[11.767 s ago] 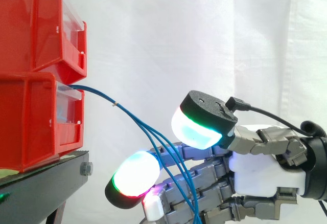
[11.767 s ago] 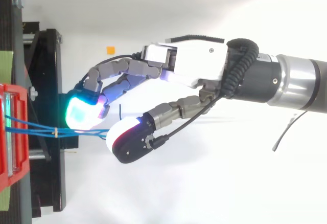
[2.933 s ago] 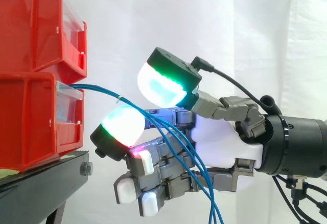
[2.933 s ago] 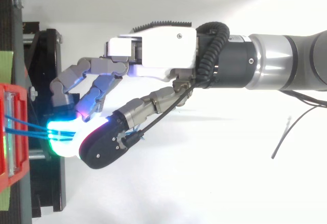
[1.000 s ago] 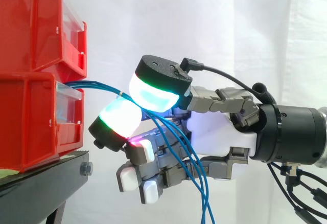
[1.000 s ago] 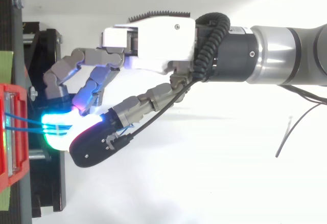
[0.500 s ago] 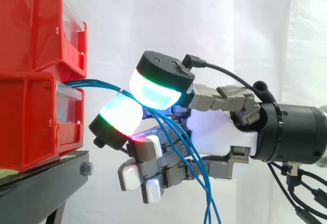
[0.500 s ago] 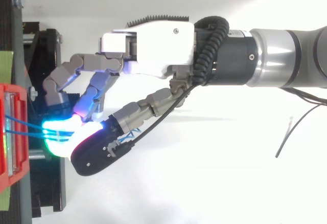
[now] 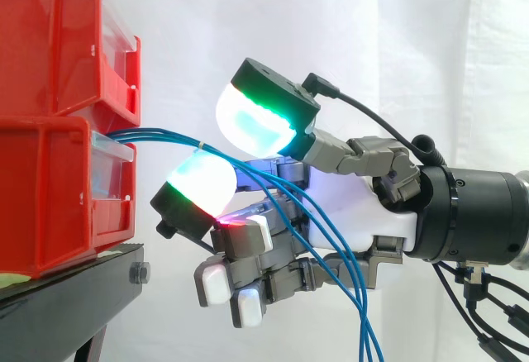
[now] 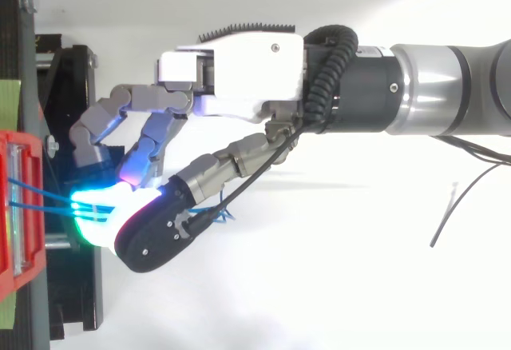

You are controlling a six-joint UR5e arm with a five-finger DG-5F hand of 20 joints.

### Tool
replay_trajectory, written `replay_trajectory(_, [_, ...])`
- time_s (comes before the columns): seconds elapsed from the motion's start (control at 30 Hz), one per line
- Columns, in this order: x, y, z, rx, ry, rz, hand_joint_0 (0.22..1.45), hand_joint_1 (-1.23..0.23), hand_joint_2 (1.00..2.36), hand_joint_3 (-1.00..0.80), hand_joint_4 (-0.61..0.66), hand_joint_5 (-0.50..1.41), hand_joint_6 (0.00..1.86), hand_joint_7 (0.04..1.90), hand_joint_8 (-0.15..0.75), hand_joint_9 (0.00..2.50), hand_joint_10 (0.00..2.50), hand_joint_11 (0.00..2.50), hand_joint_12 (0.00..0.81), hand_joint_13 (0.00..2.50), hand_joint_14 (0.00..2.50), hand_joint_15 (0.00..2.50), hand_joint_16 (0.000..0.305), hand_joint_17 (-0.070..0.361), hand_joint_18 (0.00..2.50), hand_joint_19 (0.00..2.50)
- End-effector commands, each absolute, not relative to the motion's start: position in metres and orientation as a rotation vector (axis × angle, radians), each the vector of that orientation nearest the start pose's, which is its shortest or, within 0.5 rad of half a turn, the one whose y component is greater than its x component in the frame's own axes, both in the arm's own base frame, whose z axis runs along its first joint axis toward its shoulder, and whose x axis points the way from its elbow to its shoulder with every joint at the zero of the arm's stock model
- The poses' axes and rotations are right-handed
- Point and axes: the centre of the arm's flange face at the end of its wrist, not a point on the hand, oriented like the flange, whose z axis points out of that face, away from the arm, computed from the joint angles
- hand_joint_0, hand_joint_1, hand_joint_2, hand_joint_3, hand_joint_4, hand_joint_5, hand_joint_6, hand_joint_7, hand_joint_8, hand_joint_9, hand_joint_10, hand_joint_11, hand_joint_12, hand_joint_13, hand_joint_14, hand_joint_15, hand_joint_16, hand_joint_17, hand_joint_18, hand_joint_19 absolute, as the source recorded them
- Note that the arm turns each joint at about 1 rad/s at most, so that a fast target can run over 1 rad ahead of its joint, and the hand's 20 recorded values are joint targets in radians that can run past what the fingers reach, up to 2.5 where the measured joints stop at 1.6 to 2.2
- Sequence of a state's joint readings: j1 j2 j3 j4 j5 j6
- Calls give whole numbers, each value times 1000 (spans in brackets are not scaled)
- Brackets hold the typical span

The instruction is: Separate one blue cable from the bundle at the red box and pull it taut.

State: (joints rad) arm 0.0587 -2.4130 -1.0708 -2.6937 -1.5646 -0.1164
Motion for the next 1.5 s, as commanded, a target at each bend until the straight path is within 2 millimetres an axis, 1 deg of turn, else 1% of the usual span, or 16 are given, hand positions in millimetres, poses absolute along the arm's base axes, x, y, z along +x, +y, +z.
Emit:
replay_trajectory(0.0, [803,-87,225,1025,1213,1208,617,-578,1009,-393,150,-198,852,1091,271,1041,22,1215,343,915,24,625,51,114,797,803])
replay_trajectory(0.13, [803,-87,225,1025,1213,1208,607,-645,1018,-250,135,-196,867,1123,276,1051,23,1230,342,917,25,621,51,115,800,804])
replay_trajectory(0.23, [803,-87,225,1025,1213,1208,615,-702,1021,-198,104,-195,874,1124,276,1058,22,1244,344,916,23,624,51,115,803,795])
replay_trajectory(0.4, [803,-87,225,1025,1213,1208,636,-755,1024,-151,35,-195,882,1133,274,1053,22,1249,343,918,23,615,50,114,810,782])
replay_trajectory(0.6, [803,-87,225,1026,1213,1209,650,-778,1023,-153,15,-199,888,1123,265,1067,21,1275,340,932,26,647,50,112,815,771])
replay_trajectory(0.8, [803,-87,225,1030,1210,1214,649,-760,1021,-202,30,-203,885,1096,274,1072,21,1282,336,990,25,694,48,108,819,749])
replay_trajectory(0.93, [802,-86,225,1041,1209,1226,658,-755,1019,-245,22,-204,877,1078,271,1050,22,1260,332,1102,29,820,46,103,822,747])
replay_trajectory(1.1, [802,-87,224,1059,1204,1238,680,-805,1018,-278,22,-209,876,1084,264,1038,21,1254,336,1125,28,853,45,102,820,740])
replay_trajectory(1.27, [802,-87,225,1057,1204,1240,720,-867,1011,-375,40,-212,885,1070,259,1044,21,1259,335,1119,28,843,46,103,826,731])
replay_trajectory(1.37, [802,-87,224,1058,1205,1239,743,-893,1005,-435,62,-212,887,1104,262,1057,20,1268,336,1118,28,848,46,103,833,732])
replay_trajectory(1.4, [802,-86,224,1057,1206,1240,769,-901,1003,-468,74,-211,889,1115,263,1064,22,1283,335,1116,28,849,46,103,835,737])
replay_trajectory(1.47, [802,-87,224,1058,1205,1239,786,-906,1000,-492,79,-209,891,1100,264,1075,20,1284,335,1118,29,850,46,103,840,731])
